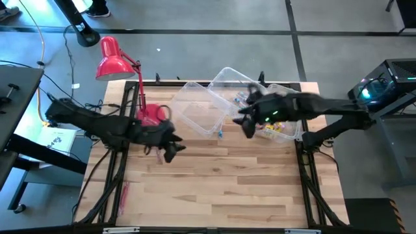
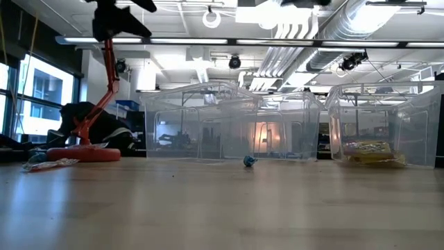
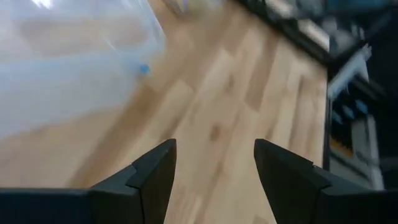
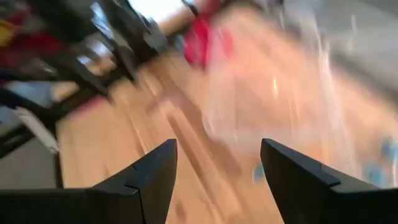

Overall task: Sort candy
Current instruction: Put the blue candy into the center transparent bin

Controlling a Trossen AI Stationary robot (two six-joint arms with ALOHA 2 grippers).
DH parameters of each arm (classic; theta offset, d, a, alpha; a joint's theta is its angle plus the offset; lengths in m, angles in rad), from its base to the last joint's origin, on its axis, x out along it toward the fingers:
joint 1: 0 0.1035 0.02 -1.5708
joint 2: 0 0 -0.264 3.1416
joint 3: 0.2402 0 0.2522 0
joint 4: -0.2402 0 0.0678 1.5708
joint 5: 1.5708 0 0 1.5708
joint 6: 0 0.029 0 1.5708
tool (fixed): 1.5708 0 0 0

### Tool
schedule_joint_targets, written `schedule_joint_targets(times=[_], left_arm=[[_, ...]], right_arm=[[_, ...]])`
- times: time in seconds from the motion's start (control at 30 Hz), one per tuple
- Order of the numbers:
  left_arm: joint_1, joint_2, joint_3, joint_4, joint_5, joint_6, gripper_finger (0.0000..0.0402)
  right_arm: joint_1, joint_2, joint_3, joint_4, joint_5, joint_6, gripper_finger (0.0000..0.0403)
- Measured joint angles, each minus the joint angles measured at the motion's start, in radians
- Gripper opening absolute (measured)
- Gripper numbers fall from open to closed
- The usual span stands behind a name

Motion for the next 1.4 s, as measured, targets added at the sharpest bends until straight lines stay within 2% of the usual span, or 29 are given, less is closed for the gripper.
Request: schedule_joint_targets(times=[0.1, 0.17, 0.3, 0.4, 0.53, 0.77, 0.87, 1.13, 1.4], left_arm=[[-0.04, -0.071, -0.018, -0.01, -0.168, -0.019, 0.0211], [-0.048, -0.103, -0.018, -0.008, -0.245, -0.015, 0.0211], [-0.042, -0.146, -0.018, -0.009, -0.281, 0.016, 0.0211], [-0.041, -0.158, -0.018, -0.01, -0.276, 0.025, 0.0211], [-0.041, -0.161, -0.018, -0.016, -0.273, 0.026, 0.0211], [-0.042, -0.16, -0.018, -0.02, -0.27, 0.021, 0.0211], [-0.047, -0.16, -0.018, -0.019, -0.25, 0.008, 0.0211], [-0.049, -0.16, -0.018, -0.018, -0.244, -0.002, 0.0211], [-0.05, -0.16, -0.018, -0.017, -0.244, -0.02, 0.0211]], right_arm=[[0.0, 0.014, -0.145, 0.055, -0.035, 0.157, 0.0227], [0.0, 0.025, -0.251, 0.145, -0.072, 0.237, 0.0227], [0.014, 0.057, -0.444, 0.426, -0.113, 0.349, 0.0227], [0.034, 0.107, -0.511, 0.547, -0.127, 0.384, 0.0227], [0.047, 0.201, -0.49, 0.544, -0.071, 0.388, 0.0227], [0.03, 0.384, -0.402, 0.445, 0.143, 0.49, 0.0227], [0.019, 0.45, -0.386, 0.443, 0.202, 0.531, 0.0227], [-0.026, 0.588, -0.359, 0.46, 0.214, 0.547, 0.0227], [-0.063, 0.643, -0.359, 0.49, 0.221, 0.547, 0.0227]])
